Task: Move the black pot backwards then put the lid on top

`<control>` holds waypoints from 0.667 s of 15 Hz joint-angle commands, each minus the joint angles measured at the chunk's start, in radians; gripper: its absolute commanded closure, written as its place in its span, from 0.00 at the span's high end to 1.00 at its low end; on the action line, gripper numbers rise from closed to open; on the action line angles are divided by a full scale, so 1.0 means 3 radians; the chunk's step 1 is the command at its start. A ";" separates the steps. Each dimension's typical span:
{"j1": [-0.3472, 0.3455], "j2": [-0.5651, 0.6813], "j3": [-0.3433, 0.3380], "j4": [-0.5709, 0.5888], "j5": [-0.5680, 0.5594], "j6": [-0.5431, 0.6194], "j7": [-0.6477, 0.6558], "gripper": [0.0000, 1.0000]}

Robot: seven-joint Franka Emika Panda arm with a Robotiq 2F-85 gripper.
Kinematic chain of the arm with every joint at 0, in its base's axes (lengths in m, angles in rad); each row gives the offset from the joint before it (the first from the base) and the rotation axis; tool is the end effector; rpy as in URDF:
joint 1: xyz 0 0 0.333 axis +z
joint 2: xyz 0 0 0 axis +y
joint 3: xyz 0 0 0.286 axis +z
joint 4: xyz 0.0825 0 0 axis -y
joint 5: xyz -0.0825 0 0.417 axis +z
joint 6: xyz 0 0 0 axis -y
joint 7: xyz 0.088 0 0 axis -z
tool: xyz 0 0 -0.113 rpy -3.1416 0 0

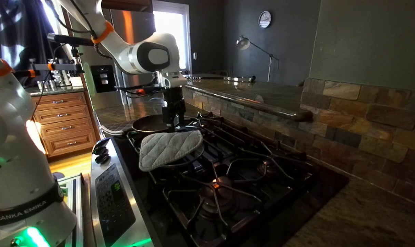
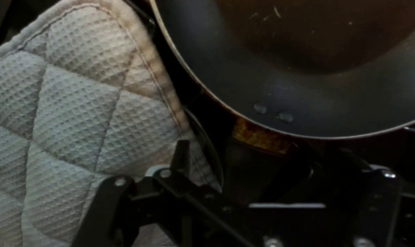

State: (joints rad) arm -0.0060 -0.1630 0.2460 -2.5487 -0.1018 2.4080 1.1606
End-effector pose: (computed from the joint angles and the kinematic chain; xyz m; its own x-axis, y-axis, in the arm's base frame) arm 0.4590 0.1071 0.2686 0.6589 -0.7449 0.1043 -0.7509 -0.6596 0.0324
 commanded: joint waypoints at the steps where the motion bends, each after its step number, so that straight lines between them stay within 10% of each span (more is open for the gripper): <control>1: 0.0101 0.0125 -0.0095 0.0053 0.0029 0.0056 0.0071 1.00; 10: 0.0186 0.0211 -0.0181 0.0114 0.0175 0.0011 0.0057 0.79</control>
State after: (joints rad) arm 0.0261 -0.1223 0.2088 -2.5307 -0.0710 2.4093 1.1606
